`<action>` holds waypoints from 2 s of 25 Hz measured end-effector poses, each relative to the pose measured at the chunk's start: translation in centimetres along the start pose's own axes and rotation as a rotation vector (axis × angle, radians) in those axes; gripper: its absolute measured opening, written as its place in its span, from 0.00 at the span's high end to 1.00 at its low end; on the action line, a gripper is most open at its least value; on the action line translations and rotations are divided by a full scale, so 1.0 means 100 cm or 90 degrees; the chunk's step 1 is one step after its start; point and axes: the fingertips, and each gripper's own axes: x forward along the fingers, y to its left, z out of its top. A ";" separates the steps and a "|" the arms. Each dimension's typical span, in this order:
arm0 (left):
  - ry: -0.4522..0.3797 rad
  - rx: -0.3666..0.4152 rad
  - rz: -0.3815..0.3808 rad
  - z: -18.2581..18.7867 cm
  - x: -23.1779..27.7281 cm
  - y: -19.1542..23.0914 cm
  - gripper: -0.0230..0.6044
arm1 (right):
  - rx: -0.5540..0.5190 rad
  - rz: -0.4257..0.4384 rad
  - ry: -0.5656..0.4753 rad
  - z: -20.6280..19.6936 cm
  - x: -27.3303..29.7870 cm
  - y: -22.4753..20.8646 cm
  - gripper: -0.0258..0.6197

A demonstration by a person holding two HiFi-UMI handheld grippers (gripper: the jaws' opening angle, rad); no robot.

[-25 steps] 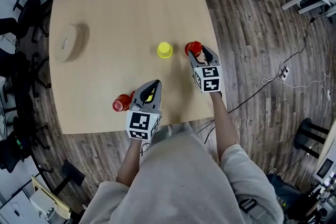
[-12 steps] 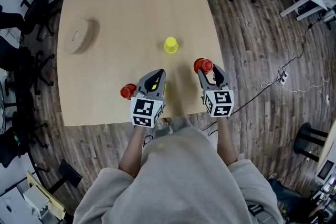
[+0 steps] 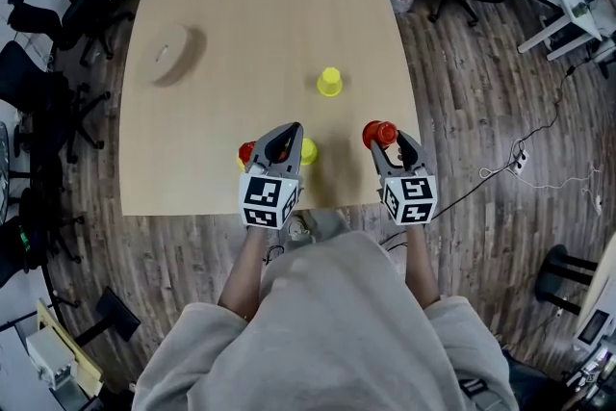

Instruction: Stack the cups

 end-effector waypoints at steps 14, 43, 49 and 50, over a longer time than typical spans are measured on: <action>-0.038 -0.048 0.182 0.003 -0.103 0.088 0.94 | -0.104 0.230 0.031 0.010 0.059 0.156 0.61; -0.035 -0.068 0.220 -0.012 -0.135 0.119 0.94 | -0.147 0.286 0.059 -0.021 0.083 0.217 0.53; -0.037 -0.066 0.207 -0.011 -0.133 0.117 0.94 | -0.122 0.279 0.005 0.006 0.066 0.213 0.53; -0.038 -0.065 0.204 -0.011 -0.132 0.116 0.94 | -0.113 0.274 -0.007 0.011 0.062 0.211 0.53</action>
